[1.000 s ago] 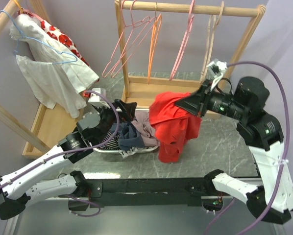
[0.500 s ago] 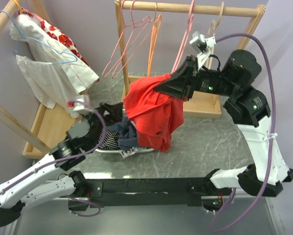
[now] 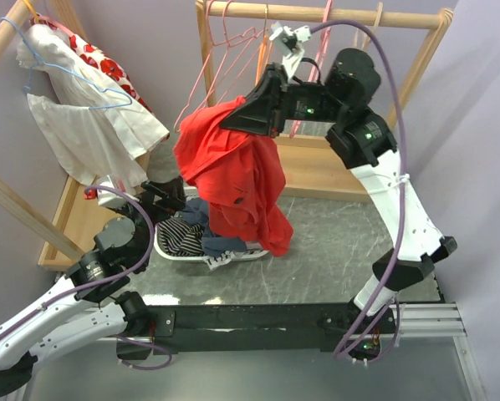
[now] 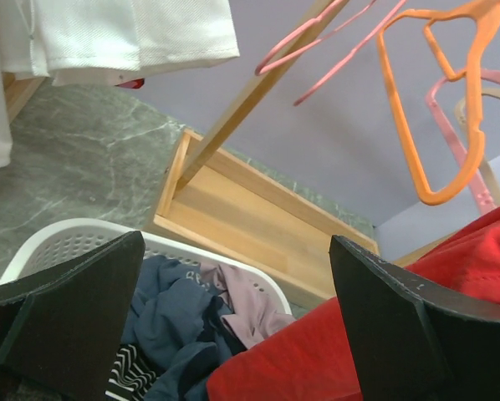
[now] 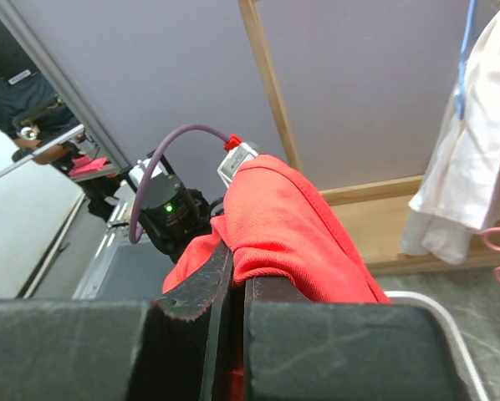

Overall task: Remove the tank top from the hanger
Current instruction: Place the tank top in the bin.

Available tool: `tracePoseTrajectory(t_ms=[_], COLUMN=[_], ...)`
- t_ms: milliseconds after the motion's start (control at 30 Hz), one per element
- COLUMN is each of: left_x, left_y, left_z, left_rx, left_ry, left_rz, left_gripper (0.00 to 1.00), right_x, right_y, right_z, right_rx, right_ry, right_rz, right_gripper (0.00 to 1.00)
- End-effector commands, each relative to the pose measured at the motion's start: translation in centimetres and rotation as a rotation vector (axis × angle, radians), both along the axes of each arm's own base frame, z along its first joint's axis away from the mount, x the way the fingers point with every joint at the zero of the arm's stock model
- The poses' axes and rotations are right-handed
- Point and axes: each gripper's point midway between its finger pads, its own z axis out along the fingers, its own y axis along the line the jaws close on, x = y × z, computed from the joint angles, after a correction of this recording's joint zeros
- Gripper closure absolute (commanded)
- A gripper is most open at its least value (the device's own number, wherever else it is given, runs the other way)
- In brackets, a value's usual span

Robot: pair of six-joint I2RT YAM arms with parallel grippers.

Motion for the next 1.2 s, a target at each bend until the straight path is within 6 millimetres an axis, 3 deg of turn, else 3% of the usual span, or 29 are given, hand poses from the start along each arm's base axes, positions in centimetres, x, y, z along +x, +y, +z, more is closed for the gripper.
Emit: tracePoseTrajectory(t_ms=[0,33,67,100,133,167,233,267,400,567,600,633,767,967,1033,1100,1133,1167], left_x=[0.0,0.0,0.0,-0.1,-0.2,-0.3,-0.5,-0.6,-0.6,0.4,0.6,0.7,1.0,1.5,1.6,1.7,1.8,1.8], left_y=[0.9,1.0,1.2,1.4,1.6,1.9,2.5,2.5,2.3,-0.2,-0.7,-1.4,-2.9,-4.1,-4.6,-5.4,-5.8,-6.1], left_z=[0.0,0.1,0.3,0.7,0.9,1.1,1.6,1.6,2.4,2.2,2.0,2.0,1.4,0.7,0.6,0.5,0.3,0.1], left_rx=[-0.006,-0.004,-0.006,-0.010,-0.014,-0.020,-0.029,-0.026,-0.019,0.019,0.024,0.027,0.037,0.070,0.090,0.117,0.130,0.138], left_ry=[0.005,0.004,0.000,-0.007,-0.012,-0.017,-0.039,-0.044,-0.077,-0.045,-0.038,-0.039,-0.022,-0.004,-0.002,-0.007,-0.003,0.000], left_rz=[0.042,0.047,0.053,0.058,0.064,0.073,0.081,0.080,0.061,0.004,-0.006,-0.037,-0.079,-0.109,-0.121,-0.155,-0.169,-0.182], left_gripper=[0.01,0.01,0.01,0.01,0.01,0.01,0.01,0.01,0.01,0.01,0.01,0.01,0.01,0.01,0.01,0.01,0.00,0.00], right_x=[-1.7,-1.0,0.5,1.1,1.4,2.1,2.6,2.6,4.8,6.8,6.6,8.0,7.3,5.0,4.8,4.8,4.8,4.8], right_y=[0.2,0.7,1.4,1.7,1.6,1.2,0.7,0.5,0.6,1.3,0.6,-0.3,-1.9,-2.0,-2.1,-2.2,-2.1,-2.4], right_z=[1.2,-0.7,-4.7,-7.5,-9.8,-14.4,-18.3,-21.7,-29.6,-37.1,-38.7,-41.4,-46.0,-49.2,-48.9,-48.4,-46.6,-46.2], right_rx=[0.044,0.004,-0.064,-0.116,-0.147,-0.209,-0.270,-0.327,-0.501,-0.720,-0.799,-0.893,-1.110,-1.166,-1.167,-1.146,-1.097,-1.080], right_ry=[-0.050,-0.012,0.072,0.102,0.135,0.211,0.265,0.323,0.451,0.540,0.557,0.555,0.566,0.601,0.585,0.559,0.540,0.535], right_rz=[0.059,0.051,-0.001,-0.039,-0.071,-0.134,-0.198,-0.210,-0.302,-0.367,-0.397,-0.501,-0.566,-0.553,-0.583,-0.609,-0.616,-0.632], right_gripper=[1.00,1.00,1.00,1.00,1.00,1.00,1.00,1.00,1.00,1.00,1.00,1.00,1.00,1.00,0.96,0.87,0.85,0.82])
